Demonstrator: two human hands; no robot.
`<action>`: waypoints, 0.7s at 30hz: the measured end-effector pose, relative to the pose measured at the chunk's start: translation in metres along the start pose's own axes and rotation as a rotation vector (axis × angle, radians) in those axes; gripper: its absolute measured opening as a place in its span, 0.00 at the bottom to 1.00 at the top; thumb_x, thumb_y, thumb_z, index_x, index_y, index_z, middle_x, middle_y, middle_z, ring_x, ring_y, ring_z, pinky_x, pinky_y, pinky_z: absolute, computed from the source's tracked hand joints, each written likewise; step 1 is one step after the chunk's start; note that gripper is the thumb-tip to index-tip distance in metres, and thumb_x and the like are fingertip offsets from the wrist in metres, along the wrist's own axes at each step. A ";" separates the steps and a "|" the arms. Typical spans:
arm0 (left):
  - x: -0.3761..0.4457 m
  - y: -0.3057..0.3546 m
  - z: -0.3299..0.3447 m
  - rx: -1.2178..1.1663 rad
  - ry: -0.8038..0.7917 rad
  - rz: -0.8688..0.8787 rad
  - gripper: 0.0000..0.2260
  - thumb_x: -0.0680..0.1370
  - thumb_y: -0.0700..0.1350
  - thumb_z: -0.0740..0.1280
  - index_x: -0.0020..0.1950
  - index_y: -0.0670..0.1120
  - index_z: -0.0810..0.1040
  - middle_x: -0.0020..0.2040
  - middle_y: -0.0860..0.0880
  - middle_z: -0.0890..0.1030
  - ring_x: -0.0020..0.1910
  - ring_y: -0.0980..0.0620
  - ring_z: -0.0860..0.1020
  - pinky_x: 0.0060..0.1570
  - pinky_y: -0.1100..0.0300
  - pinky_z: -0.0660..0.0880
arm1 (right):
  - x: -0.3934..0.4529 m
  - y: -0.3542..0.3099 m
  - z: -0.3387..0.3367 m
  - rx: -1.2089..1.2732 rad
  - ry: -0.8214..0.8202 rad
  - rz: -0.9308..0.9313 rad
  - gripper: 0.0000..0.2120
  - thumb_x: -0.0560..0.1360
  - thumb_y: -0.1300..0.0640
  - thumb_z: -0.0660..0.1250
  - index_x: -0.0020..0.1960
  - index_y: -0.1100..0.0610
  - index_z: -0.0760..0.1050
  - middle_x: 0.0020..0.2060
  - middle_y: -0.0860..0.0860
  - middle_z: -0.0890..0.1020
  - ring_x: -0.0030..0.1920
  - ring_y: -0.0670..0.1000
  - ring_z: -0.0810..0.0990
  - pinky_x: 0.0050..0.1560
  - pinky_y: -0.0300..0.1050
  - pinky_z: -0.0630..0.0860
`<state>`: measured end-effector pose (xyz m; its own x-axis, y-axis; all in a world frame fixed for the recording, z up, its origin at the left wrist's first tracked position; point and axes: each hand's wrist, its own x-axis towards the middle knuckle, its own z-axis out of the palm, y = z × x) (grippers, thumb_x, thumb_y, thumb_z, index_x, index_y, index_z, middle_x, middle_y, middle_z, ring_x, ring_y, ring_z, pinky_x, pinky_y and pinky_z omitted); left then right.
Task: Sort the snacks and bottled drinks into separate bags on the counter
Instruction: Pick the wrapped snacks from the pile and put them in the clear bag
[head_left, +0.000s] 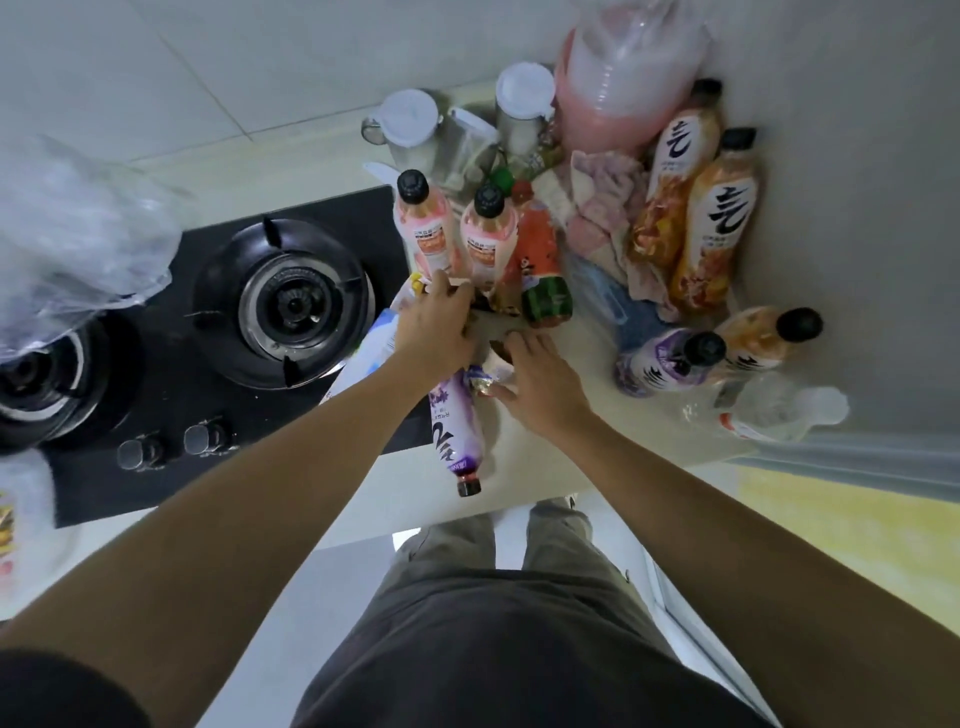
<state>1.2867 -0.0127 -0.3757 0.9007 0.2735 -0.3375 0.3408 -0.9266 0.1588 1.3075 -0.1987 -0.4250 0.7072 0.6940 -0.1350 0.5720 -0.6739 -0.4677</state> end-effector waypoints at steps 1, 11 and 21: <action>-0.001 0.000 0.000 -0.033 0.015 0.002 0.20 0.75 0.47 0.70 0.65 0.44 0.73 0.60 0.40 0.70 0.49 0.33 0.77 0.47 0.41 0.77 | 0.003 -0.001 0.000 0.021 -0.007 -0.032 0.27 0.70 0.48 0.79 0.59 0.60 0.72 0.57 0.57 0.79 0.59 0.60 0.76 0.49 0.53 0.79; -0.037 0.014 -0.009 -0.327 0.234 -0.023 0.16 0.76 0.44 0.67 0.63 0.46 0.77 0.60 0.43 0.71 0.54 0.40 0.77 0.46 0.45 0.79 | -0.013 0.013 -0.009 0.045 -0.022 -0.125 0.16 0.71 0.57 0.77 0.52 0.57 0.72 0.53 0.55 0.74 0.53 0.58 0.74 0.41 0.52 0.78; -0.144 -0.016 -0.046 -0.447 0.461 -0.267 0.11 0.73 0.45 0.70 0.55 0.50 0.78 0.57 0.52 0.73 0.44 0.47 0.78 0.43 0.51 0.77 | -0.004 -0.054 -0.055 0.069 0.057 -0.321 0.19 0.72 0.54 0.77 0.48 0.52 0.65 0.53 0.51 0.72 0.55 0.55 0.74 0.44 0.46 0.73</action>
<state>1.1638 -0.0257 -0.2872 0.7594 0.6506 -0.0050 0.5554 -0.6443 0.5257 1.2965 -0.1795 -0.3511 0.5184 0.8517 0.0769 0.7414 -0.4028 -0.5368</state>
